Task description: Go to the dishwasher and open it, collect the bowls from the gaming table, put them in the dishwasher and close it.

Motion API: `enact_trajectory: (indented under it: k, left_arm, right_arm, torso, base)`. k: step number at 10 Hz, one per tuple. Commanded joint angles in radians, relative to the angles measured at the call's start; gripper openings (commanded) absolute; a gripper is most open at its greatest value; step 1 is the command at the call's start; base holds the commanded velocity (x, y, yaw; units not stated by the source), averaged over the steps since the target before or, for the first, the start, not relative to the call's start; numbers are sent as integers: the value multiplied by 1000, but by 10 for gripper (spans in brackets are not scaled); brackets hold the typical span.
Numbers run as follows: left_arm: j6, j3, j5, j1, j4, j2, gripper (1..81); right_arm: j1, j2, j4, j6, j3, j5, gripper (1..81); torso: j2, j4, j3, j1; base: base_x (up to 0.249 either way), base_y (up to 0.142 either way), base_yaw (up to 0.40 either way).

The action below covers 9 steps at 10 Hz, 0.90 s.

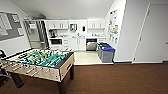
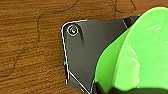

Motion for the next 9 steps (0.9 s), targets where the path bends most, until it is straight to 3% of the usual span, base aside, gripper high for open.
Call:
enact_trajectory:
  k: [1,9]
  left_arm:
    - [0,-6,35,-45,9,-15,10]
    - [0,-6,35,-45,9,-15,10]
  right_arm:
    - [36,-17,-3,0,-7,-43,10]
    - [34,-16,-5,0,-7,-43,10]
  torso:
    - [0,0,0,0]
    - [0,0,0,0]
  base:
    - [160,0,0]
    - [160,0,0]
